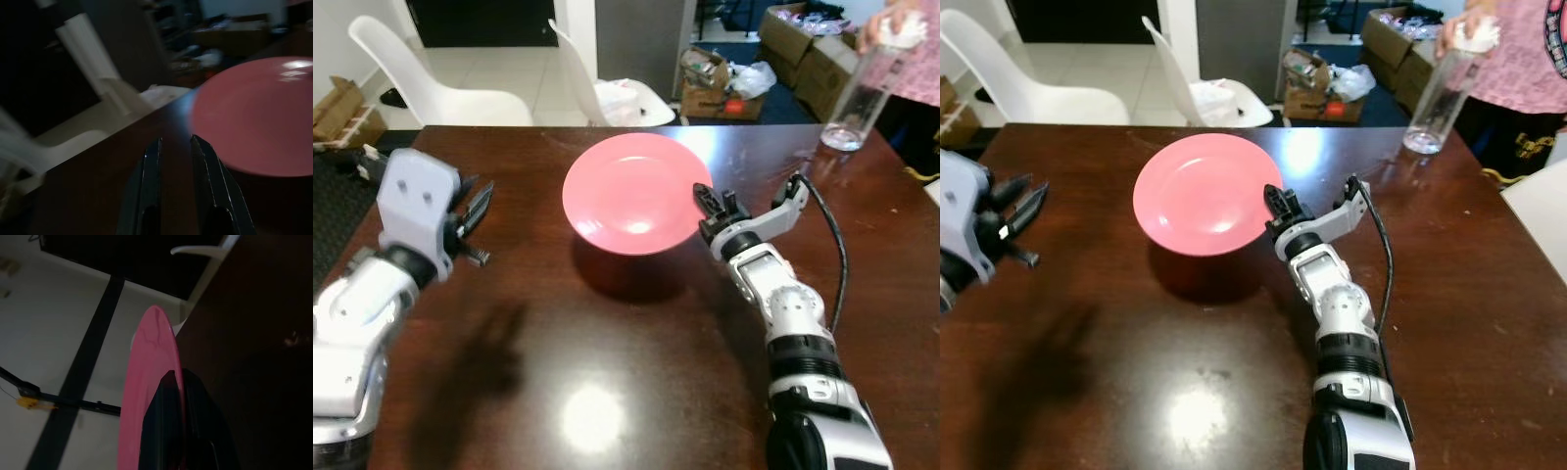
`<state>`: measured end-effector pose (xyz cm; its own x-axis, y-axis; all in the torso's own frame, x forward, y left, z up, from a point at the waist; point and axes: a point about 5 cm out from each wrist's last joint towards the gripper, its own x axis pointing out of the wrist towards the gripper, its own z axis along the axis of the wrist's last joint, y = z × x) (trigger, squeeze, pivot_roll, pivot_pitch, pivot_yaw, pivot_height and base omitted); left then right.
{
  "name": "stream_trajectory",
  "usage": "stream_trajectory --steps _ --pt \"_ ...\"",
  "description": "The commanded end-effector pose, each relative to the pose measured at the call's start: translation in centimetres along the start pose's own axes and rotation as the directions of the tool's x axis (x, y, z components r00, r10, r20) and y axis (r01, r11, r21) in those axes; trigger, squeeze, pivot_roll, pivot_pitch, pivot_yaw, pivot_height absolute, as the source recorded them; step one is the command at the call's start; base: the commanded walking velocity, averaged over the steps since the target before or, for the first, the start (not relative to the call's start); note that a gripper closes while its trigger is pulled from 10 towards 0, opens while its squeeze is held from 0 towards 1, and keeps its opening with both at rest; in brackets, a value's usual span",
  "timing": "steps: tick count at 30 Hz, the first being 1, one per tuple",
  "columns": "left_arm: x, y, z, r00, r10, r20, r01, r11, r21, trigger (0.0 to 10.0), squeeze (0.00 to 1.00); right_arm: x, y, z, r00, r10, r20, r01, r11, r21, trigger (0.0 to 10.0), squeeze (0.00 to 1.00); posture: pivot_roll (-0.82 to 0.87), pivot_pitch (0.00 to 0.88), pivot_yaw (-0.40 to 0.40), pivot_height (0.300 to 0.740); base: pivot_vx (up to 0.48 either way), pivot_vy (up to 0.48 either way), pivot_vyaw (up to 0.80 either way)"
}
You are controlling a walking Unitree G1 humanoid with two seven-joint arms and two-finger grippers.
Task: Setting the table
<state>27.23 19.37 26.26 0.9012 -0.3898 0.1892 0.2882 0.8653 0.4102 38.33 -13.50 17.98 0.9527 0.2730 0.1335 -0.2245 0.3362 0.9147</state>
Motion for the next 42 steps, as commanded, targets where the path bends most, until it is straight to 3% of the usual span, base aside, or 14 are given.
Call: stream_trajectory --steps 1,8,12,14,15,17,20,21,22,23,34,35,36,42 --pt "0.1 -1.2 -0.3 0.998 -0.064 -0.022 0.063 0.998 -0.018 10.0 0.00 0.1 -0.4 -0.6 1.000 -0.014 -0.011 0.015 0.999 0.041 10.0 0.00 0.16 0.122 0.119 0.740 0.000 0.000 0.00" --pt "0.2 -3.0 0.0 0.990 -0.140 -0.019 0.139 0.989 -0.049 10.0 0.00 0.0 -1.3 -5.3 0.986 -0.057 -0.154 0.065 0.997 0.044 10.0 0.00 0.18 0.144 0.126 0.740 0.000 0.000 0.00" --pt "-0.2 -3.3 0.2 0.981 -0.190 -0.035 0.188 0.980 -0.061 10.0 0.00 -0.1 -1.9 -6.1 0.980 -0.130 -0.152 0.132 0.991 0.004 10.0 0.00 0.17 0.151 0.127 0.740 0.000 0.000 0.00" --pt "-0.7 -3.5 0.4 0.960 -0.275 -0.052 0.272 0.961 -0.055 10.0 0.00 -0.1 -1.9 -6.4 0.974 -0.157 -0.164 0.151 0.987 -0.051 10.0 0.00 0.17 0.151 0.127 0.740 0.000 0.000 0.00" --pt "-0.7 -3.5 0.4 0.960 -0.275 -0.052 0.272 0.961 -0.055 10.0 0.00 -0.1 -1.9 -6.4 0.974 -0.157 -0.164 0.151 0.987 -0.051 10.0 0.00 0.17 0.151 0.127 0.740 0.000 0.000 0.00" --pt "-1.5 -3.5 0.7 0.926 -0.369 -0.077 0.367 0.929 -0.038 10.0 0.00 -0.1 -1.6 -6.7 0.974 -0.149 -0.170 0.143 0.989 -0.047 10.0 0.00 0.17 0.153 0.127 0.740 0.000 0.000 0.00" --pt "-1.8 -2.9 0.7 0.915 -0.392 -0.101 0.392 0.920 -0.020 10.0 0.00 -0.4 -1.4 -6.9 0.977 -0.141 -0.163 0.138 0.990 -0.030 10.0 0.00 0.17 0.153 0.128 0.740 0.000 0.000 0.00" --pt "-1.8 -2.8 0.7 0.917 -0.385 -0.104 0.386 0.922 -0.018 10.0 0.00 -0.4 -1.4 -6.8 0.977 -0.143 -0.157 0.140 0.990 -0.029 10.0 0.45 0.16 0.152 0.128 0.740 0.000 0.000 0.00" --pt "-1.8 -2.8 0.7 0.917 -0.385 -0.104 0.386 0.922 -0.018 10.0 0.00 -0.4 -1.4 -6.8 0.977 -0.143 -0.157 0.140 0.990 -0.029 10.0 0.45 0.16 0.152 0.128 0.740 0.000 0.000 0.00" --pt "-1.8 -2.7 0.6 0.919 -0.381 -0.104 0.381 0.924 -0.017 10.0 0.00 -0.4 -1.4 -6.8 0.978 -0.145 -0.151 0.142 0.989 -0.029 10.0 1.00 0.16 0.152 0.128 0.740 0.000 0.000 0.00" --pt "-1.6 -3.1 0.6 0.913 -0.395 -0.100 0.392 0.919 -0.042 10.0 0.00 -0.6 0.7 -4.5 0.981 -0.195 -0.021 0.193 0.979 -0.064 10.0 1.00 0.14 0.148 0.123 0.740 0.000 0.000 0.00" --pt "-1.5 -3.1 0.6 0.913 -0.395 -0.098 0.393 0.918 -0.043 10.0 0.00 -0.7 0.9 -4.4 0.980 -0.196 -0.017 0.195 0.979 -0.057 10.0 0.95 0.14 0.148 0.121 0.740 0.000 0.000 0.00" --pt "-1.5 -3.2 0.6 0.913 -0.395 -0.096 0.393 0.918 -0.045 10.0 0.00 -1.0 1.1 -4.2 0.977 -0.213 -0.008 0.212 0.975 -0.067 10.0 0.00 0.14 0.147 0.117 0.740 0.000 0.000 0.00" --pt "-1.5 -3.4 0.5 0.916 -0.391 -0.088 0.388 0.920 -0.055 10.0 0.00 -3.7 2.5 -3.9 0.961 -0.277 0.007 0.277 0.959 -0.062 10.0 0.00 0.12 0.148 0.104 0.740 0.000 0.000 0.00"
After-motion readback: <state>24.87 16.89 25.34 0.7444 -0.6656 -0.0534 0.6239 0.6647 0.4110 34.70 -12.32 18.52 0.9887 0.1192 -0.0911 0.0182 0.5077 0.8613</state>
